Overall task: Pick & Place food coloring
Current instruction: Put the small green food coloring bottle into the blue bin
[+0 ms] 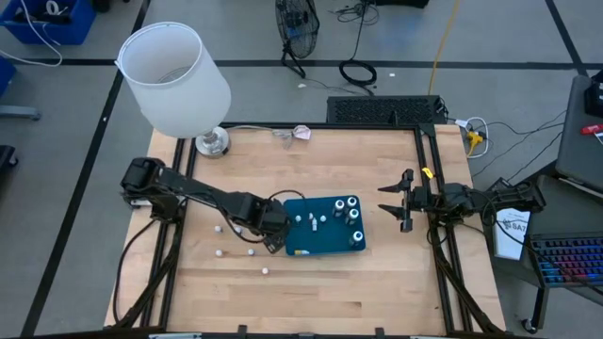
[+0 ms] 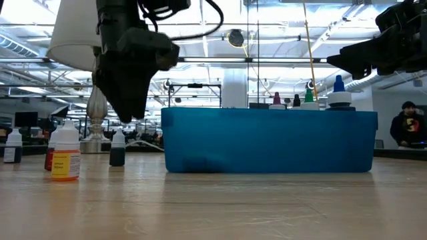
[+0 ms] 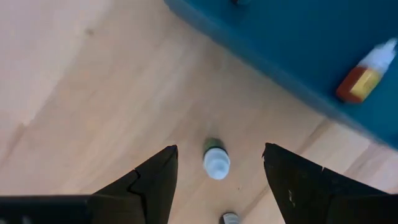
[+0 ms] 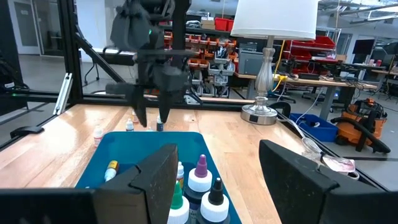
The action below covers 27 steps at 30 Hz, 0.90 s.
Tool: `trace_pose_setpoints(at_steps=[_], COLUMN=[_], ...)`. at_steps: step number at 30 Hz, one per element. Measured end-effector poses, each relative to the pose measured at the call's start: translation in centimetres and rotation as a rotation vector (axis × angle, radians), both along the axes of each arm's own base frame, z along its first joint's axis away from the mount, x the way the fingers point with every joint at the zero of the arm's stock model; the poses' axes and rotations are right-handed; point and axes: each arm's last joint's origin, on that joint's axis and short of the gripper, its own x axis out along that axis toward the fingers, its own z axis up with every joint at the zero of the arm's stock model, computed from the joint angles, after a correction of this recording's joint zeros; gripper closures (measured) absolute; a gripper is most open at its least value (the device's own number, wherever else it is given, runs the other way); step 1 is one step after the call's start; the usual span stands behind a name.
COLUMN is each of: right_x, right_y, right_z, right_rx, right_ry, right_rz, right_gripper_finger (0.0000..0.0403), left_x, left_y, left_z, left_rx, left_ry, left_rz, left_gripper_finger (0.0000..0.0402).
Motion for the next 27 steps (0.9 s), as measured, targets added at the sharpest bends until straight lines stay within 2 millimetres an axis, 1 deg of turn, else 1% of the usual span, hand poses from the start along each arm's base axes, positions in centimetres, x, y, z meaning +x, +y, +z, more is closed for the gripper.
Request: trace_pose_setpoints(at_steps=[5, 9, 17, 27], right_x=[0.0, 0.0, 0.0, 0.0], right_y=[0.0, 0.0, 0.0, 0.0], right_z=[0.0, 0.0, 0.0, 0.0], right_rx=[0.0, 0.0, 0.0, 0.0], right_ry=[0.0, 0.0, 0.0, 0.0], right_rz=[0.0, 0.0, 0.0, 0.0], right_gripper_finger=[0.019, 0.019, 0.019, 0.019], left_x=[0.4, 0.5, 0.5, 0.4], left_y=[-0.8, -1.2, -1.0, -1.0], left_z=[-2.1, -2.8, -2.8, -2.9], left_rx=[-0.009, -0.002, 0.041, 0.044], left_ry=[0.071, 0.099, 0.095, 0.112], left_rz=[-0.063, -0.099, -0.118, -0.119], left_gripper_finger=[0.0162, 0.0163, 0.0163, 0.0163])
